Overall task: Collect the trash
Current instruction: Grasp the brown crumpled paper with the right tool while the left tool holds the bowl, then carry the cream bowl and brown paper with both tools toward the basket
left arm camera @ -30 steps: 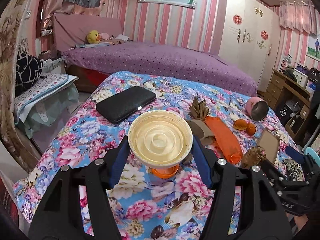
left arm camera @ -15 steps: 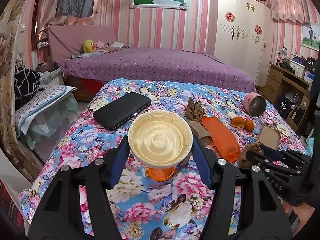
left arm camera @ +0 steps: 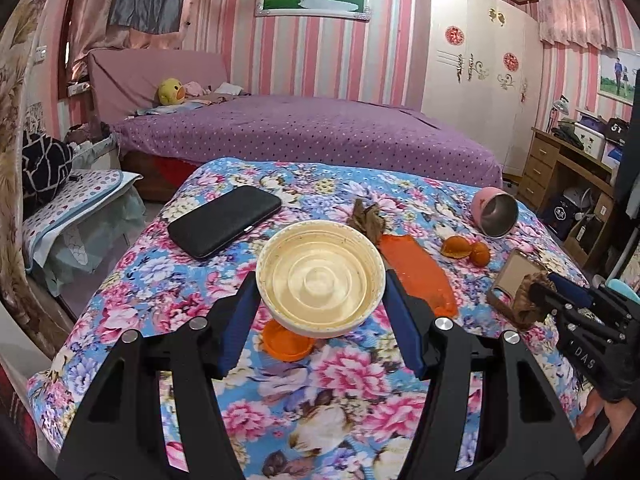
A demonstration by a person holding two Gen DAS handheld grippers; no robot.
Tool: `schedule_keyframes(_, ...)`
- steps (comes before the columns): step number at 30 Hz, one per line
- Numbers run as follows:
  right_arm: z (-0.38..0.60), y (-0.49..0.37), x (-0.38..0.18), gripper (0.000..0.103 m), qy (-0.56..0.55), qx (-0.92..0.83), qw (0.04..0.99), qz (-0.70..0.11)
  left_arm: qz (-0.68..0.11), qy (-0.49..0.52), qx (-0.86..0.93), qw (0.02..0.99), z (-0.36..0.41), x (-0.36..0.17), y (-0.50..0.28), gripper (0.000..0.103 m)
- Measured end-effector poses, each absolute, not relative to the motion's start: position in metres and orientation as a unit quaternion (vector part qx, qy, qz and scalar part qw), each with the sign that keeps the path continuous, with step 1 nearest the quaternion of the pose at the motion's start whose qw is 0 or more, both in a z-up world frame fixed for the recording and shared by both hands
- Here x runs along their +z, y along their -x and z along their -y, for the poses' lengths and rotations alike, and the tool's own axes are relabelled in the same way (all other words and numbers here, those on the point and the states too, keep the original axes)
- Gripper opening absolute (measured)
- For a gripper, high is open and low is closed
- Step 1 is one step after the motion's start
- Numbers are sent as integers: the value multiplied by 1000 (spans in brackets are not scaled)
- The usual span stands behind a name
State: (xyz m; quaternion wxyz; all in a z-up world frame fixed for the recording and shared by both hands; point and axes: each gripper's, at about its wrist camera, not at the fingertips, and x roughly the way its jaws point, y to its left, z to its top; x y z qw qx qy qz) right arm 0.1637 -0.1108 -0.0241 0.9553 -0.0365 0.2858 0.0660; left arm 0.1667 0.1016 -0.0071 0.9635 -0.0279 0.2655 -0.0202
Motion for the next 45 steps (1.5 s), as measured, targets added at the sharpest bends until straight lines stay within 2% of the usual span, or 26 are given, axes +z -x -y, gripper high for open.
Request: schedule_keyframes(45, 293, -123, -2, 31, -19, -24, 967, -252, -268, -7, -95, 959, 68, -8, -162, 61)
